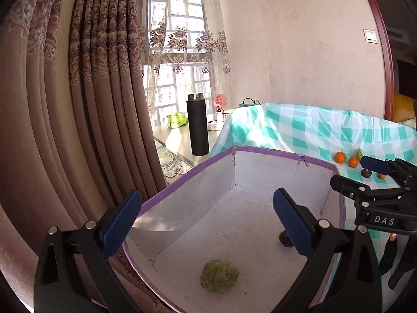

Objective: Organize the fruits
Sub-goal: 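Bring both tools back over the fruits on the tablecloth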

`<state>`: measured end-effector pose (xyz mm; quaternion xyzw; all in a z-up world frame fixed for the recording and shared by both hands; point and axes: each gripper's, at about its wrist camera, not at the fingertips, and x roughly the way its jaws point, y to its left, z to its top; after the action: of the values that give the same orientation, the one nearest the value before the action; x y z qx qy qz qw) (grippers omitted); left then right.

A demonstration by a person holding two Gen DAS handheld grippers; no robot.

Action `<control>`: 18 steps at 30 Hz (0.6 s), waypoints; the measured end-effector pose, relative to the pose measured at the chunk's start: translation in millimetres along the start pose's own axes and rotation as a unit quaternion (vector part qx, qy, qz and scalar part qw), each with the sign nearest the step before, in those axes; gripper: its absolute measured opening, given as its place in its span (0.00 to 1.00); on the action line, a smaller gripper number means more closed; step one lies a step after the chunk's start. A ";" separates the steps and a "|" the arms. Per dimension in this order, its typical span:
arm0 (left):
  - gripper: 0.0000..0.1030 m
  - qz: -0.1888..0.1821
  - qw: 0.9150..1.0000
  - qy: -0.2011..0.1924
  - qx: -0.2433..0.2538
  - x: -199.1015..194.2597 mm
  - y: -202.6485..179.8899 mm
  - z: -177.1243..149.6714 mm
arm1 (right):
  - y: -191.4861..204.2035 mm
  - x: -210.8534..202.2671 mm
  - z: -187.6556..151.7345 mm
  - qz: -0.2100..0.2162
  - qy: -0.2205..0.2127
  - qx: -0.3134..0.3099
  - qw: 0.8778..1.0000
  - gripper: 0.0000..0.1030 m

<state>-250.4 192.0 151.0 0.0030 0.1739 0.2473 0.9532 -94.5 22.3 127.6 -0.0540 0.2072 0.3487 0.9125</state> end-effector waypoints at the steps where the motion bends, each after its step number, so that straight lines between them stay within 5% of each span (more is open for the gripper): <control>1: 0.98 -0.014 1.000 -0.013 0.005 -5.4 -9.8 1.2 | -11.1 -4.6 -3.4 -0.007 -0.008 0.019 1.000 0.83; 6: 0.98 -0.097 0.993 -0.046 0.055 -18.9 -76.0 3.6 | -76.3 -7.8 -31.8 -0.079 0.028 0.085 0.993 0.83; 9: 0.98 -0.160 0.983 -0.033 0.082 -16.1 -122.1 -3.5 | -117.7 -4.4 -55.2 -0.156 0.062 0.116 0.979 0.83; 14: 0.98 -0.245 0.964 0.034 0.100 12.6 -196.2 -23.4 | -190.2 -1.1 -95.4 -0.306 0.147 0.173 0.924 0.83; 18: 0.98 -0.274 0.953 0.102 0.083 58.1 -241.4 -35.3 | -237.9 -12.7 -115.7 -0.344 0.168 0.237 0.893 0.83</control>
<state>-101.0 4.7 76.5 0.0095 0.2845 -0.0395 0.9578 14.3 -192.3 16.8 0.0377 0.4024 -0.0607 0.9127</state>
